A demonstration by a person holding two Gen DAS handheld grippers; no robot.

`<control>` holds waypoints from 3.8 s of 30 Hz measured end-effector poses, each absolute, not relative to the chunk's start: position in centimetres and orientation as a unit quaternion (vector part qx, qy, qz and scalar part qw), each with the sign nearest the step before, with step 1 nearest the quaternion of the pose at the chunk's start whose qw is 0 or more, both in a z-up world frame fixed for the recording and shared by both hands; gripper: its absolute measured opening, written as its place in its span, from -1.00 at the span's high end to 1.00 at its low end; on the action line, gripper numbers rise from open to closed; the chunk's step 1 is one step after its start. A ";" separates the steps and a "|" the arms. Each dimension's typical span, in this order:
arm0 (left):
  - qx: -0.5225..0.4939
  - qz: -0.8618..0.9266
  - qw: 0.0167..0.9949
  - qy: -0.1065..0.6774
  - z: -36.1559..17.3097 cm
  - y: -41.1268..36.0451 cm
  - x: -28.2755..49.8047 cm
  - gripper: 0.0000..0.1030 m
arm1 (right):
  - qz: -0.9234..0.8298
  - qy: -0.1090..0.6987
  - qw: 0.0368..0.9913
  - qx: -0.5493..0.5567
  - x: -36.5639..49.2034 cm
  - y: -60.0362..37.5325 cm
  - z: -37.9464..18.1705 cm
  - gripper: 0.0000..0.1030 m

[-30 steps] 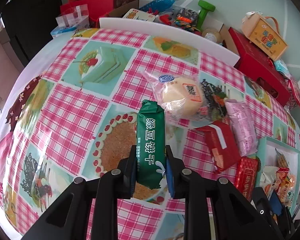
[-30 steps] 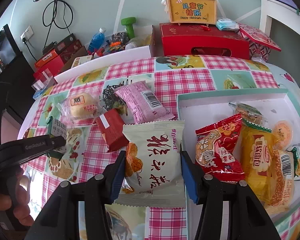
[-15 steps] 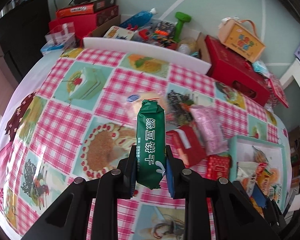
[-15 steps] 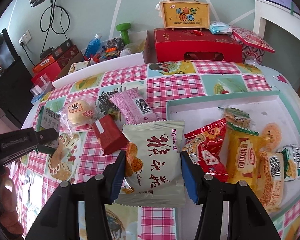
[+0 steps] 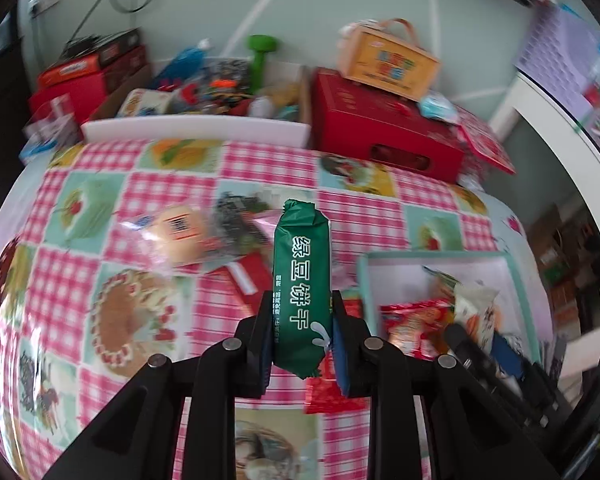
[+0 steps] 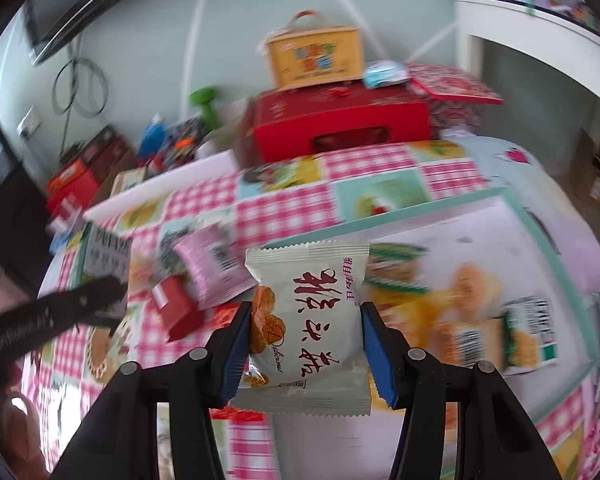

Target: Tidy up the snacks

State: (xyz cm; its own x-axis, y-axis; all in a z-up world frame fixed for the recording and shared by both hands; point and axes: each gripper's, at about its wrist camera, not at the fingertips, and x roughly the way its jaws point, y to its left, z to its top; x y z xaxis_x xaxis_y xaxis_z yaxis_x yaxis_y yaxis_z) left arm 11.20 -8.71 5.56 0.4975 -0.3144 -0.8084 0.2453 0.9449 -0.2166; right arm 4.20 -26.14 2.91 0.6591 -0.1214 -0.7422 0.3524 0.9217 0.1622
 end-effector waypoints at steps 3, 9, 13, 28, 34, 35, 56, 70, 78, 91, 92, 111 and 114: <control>-0.015 -0.182 0.863 0.471 5.7 -10.8 10.3 0.51 | -0.168 0.384 0.892 0.167 3.0 -29.4 3.1 -0.08; 0.016 -0.229 0.853 0.470 5.8 -14.9 8.5 0.51 | -0.218 0.375 0.878 0.203 0.9 -34.2 3.0 -0.08; 0.032 -0.255 0.843 0.472 5.6 -17.1 7.0 0.51 | -0.246 0.374 0.869 0.210 -0.2 -36.3 2.9 -0.08; 0.045 -0.219 0.823 0.522 2.5 -17.2 7.1 0.51 | -0.247 0.415 0.847 0.224 0.3 -37.4 0.0 -0.09; 0.039 -0.194 0.812 0.550 0.9 -16.4 7.9 0.29 | -0.252 0.424 0.841 0.222 0.7 -37.4 -0.7 -0.14; 0.038 -0.190 0.810 0.554 0.7 -16.3 8.0 0.05 | -0.251 0.424 0.842 0.220 0.8 -37.3 -0.7 -0.23; 0.029 -0.134 0.834 0.534 0.0 -13.8 8.9 -0.79 | -0.237 0.401 0.867 0.178 1.3 -35.1 1.5 -1.00; -0.027 -0.105 0.851 0.514 0.7 -10.4 10.3 -0.79 | -0.178 0.383 0.896 0.135 2.3 -29.7 3.4 -1.00; -0.035 -0.056 0.844 0.532 0.5 -6.7 10.5 -0.79 | -0.122 0.396 0.900 0.135 3.3 -26.2 2.9 -1.00; -0.098 0.024 0.827 0.554 -0.8 1.1 10.9 -0.79 | -0.048 0.426 0.899 0.086 5.3 -19.2 1.4 -1.00; -0.096 0.026 0.826 0.555 -0.9 1.2 11.0 -0.79 | -0.043 0.427 0.899 0.083 5.4 -18.8 1.3 -1.00; -0.088 0.042 0.804 0.587 -3.9 2.4 12.1 -0.79 | -0.010 0.495 0.866 0.075 8.2 -16.1 -3.8 -0.58; -0.090 0.041 0.804 0.587 -4.0 2.7 12.1 -0.79 | -0.023 0.493 0.868 0.058 8.2 -15.9 -3.8 -0.55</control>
